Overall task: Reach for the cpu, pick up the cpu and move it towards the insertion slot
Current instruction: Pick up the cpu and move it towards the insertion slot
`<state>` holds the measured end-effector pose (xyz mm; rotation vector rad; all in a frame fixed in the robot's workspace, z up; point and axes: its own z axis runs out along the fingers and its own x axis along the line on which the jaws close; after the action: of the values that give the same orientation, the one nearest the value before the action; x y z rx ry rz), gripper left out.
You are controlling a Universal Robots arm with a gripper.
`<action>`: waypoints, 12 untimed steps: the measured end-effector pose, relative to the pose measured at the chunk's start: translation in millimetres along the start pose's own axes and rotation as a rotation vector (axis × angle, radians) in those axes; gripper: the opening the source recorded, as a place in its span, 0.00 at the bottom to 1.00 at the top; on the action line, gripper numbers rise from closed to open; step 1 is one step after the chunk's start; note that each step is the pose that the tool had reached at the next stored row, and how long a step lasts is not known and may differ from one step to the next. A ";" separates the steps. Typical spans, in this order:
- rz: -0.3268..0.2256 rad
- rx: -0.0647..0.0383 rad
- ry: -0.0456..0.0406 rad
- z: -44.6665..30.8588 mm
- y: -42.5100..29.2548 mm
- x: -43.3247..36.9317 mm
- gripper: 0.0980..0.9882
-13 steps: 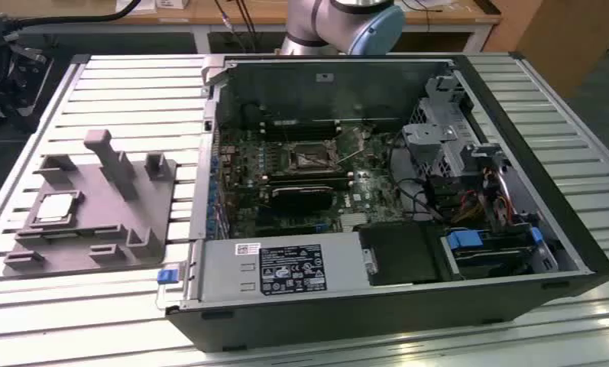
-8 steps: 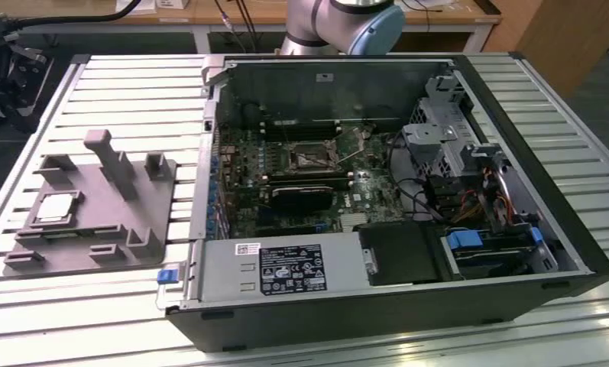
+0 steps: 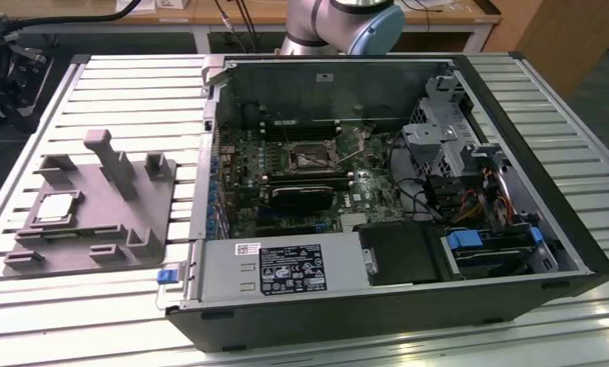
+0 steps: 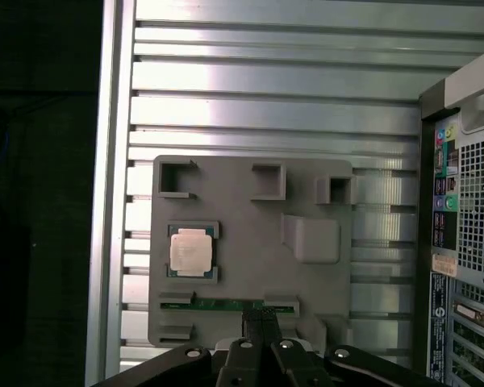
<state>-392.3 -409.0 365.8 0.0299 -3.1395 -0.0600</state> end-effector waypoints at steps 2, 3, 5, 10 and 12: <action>0.000 0.000 -0.0001 1.5 -0.1 0.3 0.01; 0.000 0.000 0.0000 2.6 -0.1 0.8 0.01; 0.000 0.000 0.0000 5.6 -0.2 1.9 0.01; 0.000 0.000 -0.0001 14.6 -0.4 6.3 0.01; 0.000 0.000 0.0000 18.1 -0.6 8.0 0.01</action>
<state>-400.3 -409.0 347.7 0.0298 -3.1395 -0.0601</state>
